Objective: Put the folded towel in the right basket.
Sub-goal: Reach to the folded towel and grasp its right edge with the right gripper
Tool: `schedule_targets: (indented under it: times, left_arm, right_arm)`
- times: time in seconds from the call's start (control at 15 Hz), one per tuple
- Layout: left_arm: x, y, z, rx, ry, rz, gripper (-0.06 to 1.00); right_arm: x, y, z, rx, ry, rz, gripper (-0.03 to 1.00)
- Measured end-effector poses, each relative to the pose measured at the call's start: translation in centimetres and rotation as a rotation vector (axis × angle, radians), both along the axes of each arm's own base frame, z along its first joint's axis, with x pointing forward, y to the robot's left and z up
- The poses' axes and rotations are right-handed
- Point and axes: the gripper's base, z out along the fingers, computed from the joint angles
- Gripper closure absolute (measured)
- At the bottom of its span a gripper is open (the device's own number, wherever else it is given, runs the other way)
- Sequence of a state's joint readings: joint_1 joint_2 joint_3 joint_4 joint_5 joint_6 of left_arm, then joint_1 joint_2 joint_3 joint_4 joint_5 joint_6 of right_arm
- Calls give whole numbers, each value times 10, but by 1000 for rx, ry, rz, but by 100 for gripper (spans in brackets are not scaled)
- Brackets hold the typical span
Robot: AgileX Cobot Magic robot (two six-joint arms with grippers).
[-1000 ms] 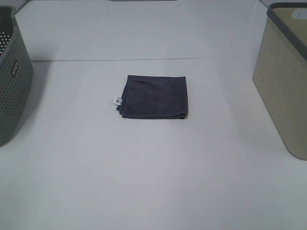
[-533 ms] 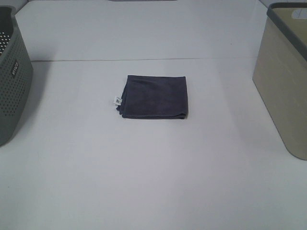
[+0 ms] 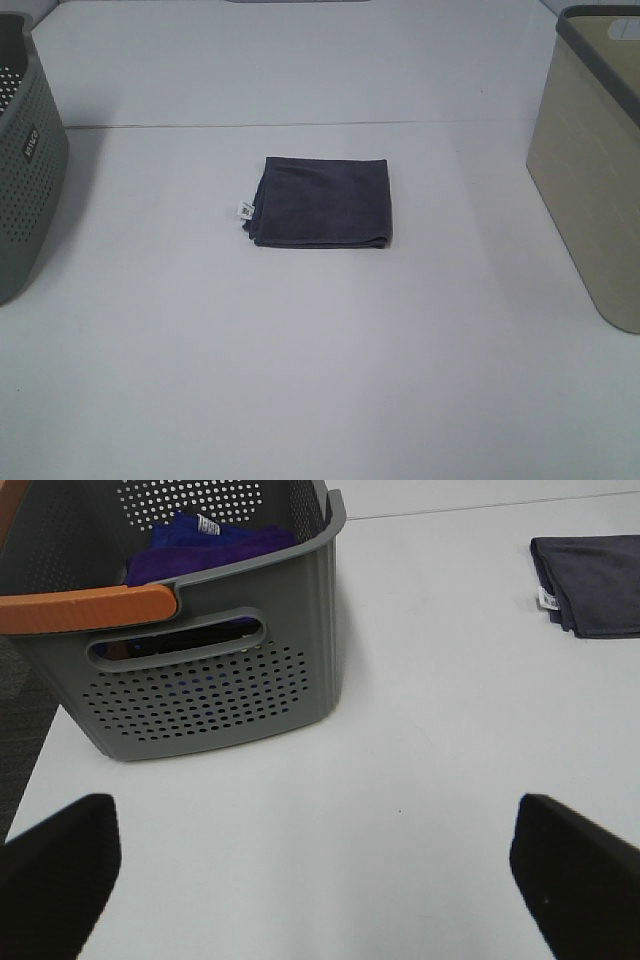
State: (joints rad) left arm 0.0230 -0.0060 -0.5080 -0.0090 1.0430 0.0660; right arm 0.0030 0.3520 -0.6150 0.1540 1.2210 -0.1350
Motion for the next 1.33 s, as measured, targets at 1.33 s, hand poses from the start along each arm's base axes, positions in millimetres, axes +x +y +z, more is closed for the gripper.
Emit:
schedule_targets:
  times: [1.33]
  left_arm:
    - [0, 0, 0, 0, 1, 0, -5]
  right_arm:
    - [392, 89, -23, 270, 432, 148, -1]
